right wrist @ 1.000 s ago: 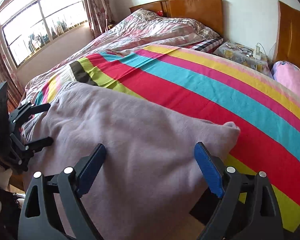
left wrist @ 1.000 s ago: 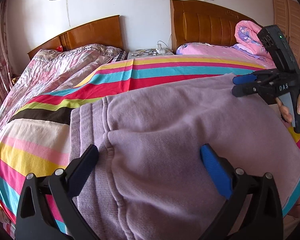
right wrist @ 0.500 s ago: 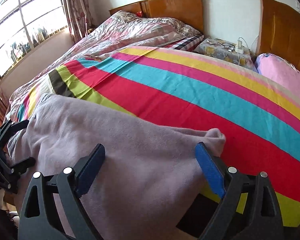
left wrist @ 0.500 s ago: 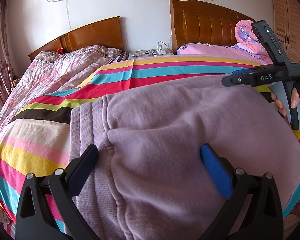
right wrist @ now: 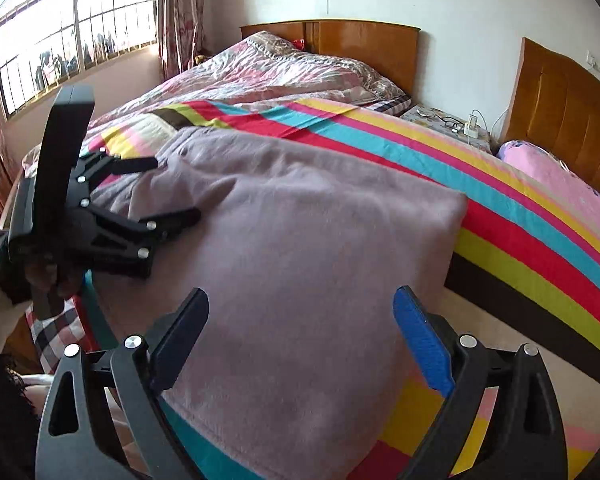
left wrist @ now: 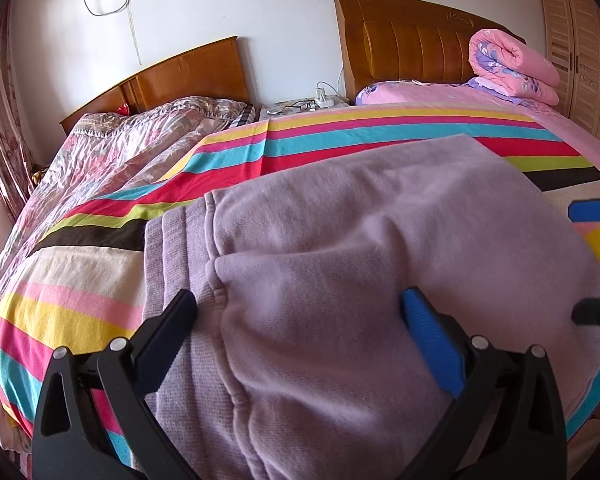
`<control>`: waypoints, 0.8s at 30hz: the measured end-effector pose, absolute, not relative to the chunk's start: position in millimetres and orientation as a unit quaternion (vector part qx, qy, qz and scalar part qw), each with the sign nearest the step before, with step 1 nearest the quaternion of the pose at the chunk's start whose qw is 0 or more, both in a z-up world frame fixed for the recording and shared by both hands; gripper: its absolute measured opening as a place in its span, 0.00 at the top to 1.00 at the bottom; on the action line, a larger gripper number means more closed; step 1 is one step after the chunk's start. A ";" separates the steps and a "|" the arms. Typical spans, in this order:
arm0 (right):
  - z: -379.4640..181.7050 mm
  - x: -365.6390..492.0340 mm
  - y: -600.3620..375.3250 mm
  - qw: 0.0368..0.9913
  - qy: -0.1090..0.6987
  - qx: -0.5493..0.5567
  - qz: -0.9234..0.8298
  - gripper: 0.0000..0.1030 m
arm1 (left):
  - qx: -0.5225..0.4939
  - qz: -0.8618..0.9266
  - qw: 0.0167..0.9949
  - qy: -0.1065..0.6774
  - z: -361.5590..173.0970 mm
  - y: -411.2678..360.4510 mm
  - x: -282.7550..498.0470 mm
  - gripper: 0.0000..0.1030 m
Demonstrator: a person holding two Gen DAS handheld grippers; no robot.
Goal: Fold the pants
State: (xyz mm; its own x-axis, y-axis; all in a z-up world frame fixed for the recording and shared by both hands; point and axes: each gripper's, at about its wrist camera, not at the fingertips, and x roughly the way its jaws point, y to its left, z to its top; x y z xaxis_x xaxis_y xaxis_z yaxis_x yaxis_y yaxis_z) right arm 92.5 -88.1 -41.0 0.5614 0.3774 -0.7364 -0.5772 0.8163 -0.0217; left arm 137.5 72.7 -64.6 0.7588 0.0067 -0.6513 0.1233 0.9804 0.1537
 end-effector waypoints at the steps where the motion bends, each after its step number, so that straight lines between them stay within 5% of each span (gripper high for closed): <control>1: -43.7 86.9 -91.8 0.879 0.376 -0.124 0.266 0.11 | 0.092 -0.032 0.933 0.347 -64.3 74.0 137.3 0.01; 14: -60.3 69.4 -129.2 0.891 0.397 0.007 0.219 0.07 | 0.109 -0.018 0.935 0.337 -64.5 63.1 86.8 0.01; 24: -2.1 -12.3 -164.6 0.938 0.293 0.017 0.185 0.07 | 0.061 0.000 0.959 0.276 -7.8 67.8 19.4 0.01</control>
State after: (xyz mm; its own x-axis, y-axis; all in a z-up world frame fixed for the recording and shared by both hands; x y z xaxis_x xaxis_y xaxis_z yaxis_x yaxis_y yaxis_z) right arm -12.3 -164.6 -2.1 0.7592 0.3577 -0.5437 -0.3376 0.9307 0.1408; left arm 19.4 67.8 -7.8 0.8474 0.0327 -0.5300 0.0343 0.9927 0.1160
